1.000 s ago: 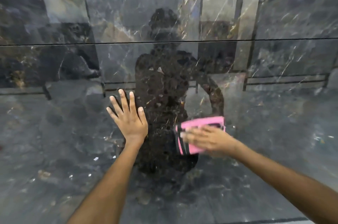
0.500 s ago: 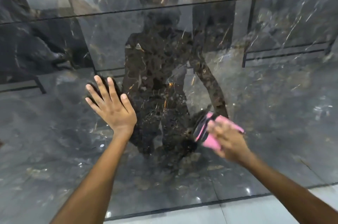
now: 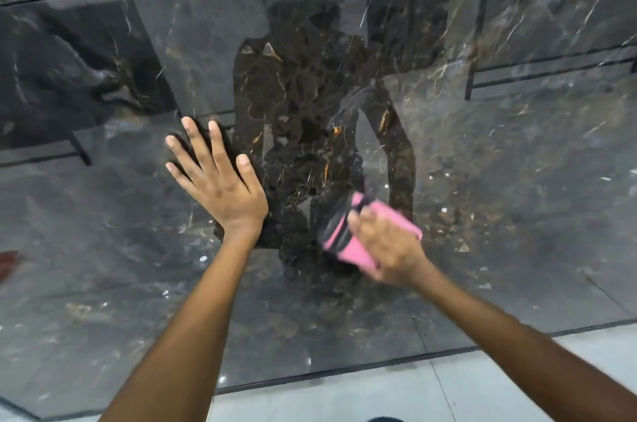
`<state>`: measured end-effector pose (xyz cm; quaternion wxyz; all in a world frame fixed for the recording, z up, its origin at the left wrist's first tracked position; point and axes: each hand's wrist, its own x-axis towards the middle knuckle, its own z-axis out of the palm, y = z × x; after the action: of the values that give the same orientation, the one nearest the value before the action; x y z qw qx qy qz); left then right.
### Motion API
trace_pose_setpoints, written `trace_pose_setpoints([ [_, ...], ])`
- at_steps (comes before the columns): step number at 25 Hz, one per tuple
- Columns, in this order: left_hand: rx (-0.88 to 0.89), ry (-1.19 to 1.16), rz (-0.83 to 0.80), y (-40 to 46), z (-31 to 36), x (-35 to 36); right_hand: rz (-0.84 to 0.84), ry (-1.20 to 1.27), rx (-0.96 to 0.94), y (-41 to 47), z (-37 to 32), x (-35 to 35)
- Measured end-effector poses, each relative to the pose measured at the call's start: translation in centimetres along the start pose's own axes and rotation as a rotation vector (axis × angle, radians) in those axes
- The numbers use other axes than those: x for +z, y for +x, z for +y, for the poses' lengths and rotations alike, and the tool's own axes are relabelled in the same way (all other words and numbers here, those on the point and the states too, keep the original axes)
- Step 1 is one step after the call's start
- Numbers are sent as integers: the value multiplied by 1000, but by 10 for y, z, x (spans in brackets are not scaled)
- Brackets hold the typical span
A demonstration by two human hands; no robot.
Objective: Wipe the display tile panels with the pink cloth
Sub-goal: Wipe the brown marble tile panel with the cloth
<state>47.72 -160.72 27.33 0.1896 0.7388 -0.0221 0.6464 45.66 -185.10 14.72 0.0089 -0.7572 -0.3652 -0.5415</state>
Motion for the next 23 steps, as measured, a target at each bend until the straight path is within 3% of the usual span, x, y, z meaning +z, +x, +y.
trace_pose_setpoints([
  [2, 4, 22, -8, 2, -2, 0, -429, 67, -375, -57, -21, 11],
  [4, -2, 18, -19, 2, -2, -3, -591, 249, -497, -60, -6, -4],
  [6, -14, -9, -32, 1, -1, -5, -434, 336, -334, -21, 20, -33],
  [9, 45, -69, -102, -18, -11, -8, 126, 168, 131, 67, 58, -64],
  [10, 76, -111, -138, -30, -15, -11, 232, 90, 262, 86, 55, -58],
  [11, 77, -174, -171, -44, -20, -14, 298, 47, 285, 96, 40, -44],
  [12, 37, -259, -200, -59, -23, -18, 277, 20, 188, 90, 18, -24],
  [13, -36, -348, -226, -75, -22, -21, 126, 5, 22, 67, -10, 2],
  [16, -214, -396, -337, -127, -15, -33, -625, -60, -575, -47, -74, 38],
  [18, -187, -233, -438, -163, -19, -35, -767, 12, -658, -91, -62, 27],
  [20, -95, -106, -492, -189, -29, -29, -582, 23, -510, -78, -20, -1],
  [23, -9, -43, -446, -205, -36, -15, -189, 32, -86, 2, 53, -51],
])
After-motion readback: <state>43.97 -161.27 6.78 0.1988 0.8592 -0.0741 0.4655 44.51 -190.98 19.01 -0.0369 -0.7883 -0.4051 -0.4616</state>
